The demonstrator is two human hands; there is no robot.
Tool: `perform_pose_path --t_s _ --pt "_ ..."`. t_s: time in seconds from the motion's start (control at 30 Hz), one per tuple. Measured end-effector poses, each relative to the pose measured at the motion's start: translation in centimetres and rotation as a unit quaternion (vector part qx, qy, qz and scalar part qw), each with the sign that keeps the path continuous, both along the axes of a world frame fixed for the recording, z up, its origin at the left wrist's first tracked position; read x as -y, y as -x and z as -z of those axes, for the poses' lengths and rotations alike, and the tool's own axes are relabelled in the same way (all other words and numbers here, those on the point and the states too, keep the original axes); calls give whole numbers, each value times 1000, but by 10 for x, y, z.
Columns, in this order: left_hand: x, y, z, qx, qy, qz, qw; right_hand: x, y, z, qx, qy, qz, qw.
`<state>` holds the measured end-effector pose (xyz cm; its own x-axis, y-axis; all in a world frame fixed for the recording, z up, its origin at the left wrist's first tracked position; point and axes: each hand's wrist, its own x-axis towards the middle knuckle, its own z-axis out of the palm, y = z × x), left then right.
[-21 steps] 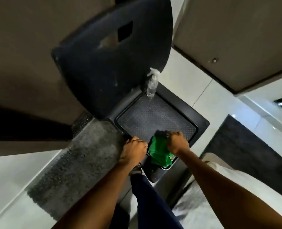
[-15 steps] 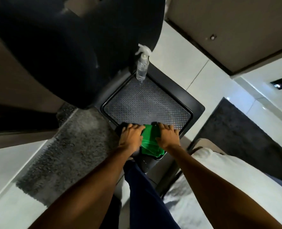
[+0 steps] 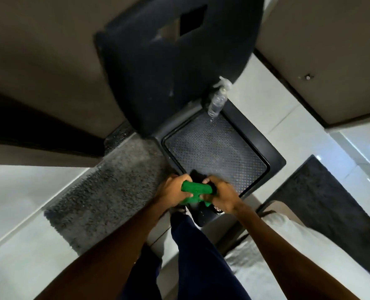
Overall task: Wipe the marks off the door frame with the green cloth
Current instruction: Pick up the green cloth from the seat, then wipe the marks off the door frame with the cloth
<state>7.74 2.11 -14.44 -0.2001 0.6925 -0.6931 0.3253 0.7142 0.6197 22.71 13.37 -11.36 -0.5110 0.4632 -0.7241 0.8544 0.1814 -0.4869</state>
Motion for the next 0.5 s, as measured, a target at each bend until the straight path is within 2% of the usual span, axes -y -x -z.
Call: perform_pose_path --t_s 0.1,0.2,0.37,0.5 --pt "25 9 -21 80 -36 -135 987 15 7 -22 -70 98 207 971" --pt "53 22 -50 109 -68 -278 952 34 42 -50 -122 149 287 938" --pt "106 54 -93 9 -142 -401 905 79 107 -75 -163 34 176 970" --pt "160 78 -142 -102 -220 -389 889 113 162 -114 -226 -64 74 969"
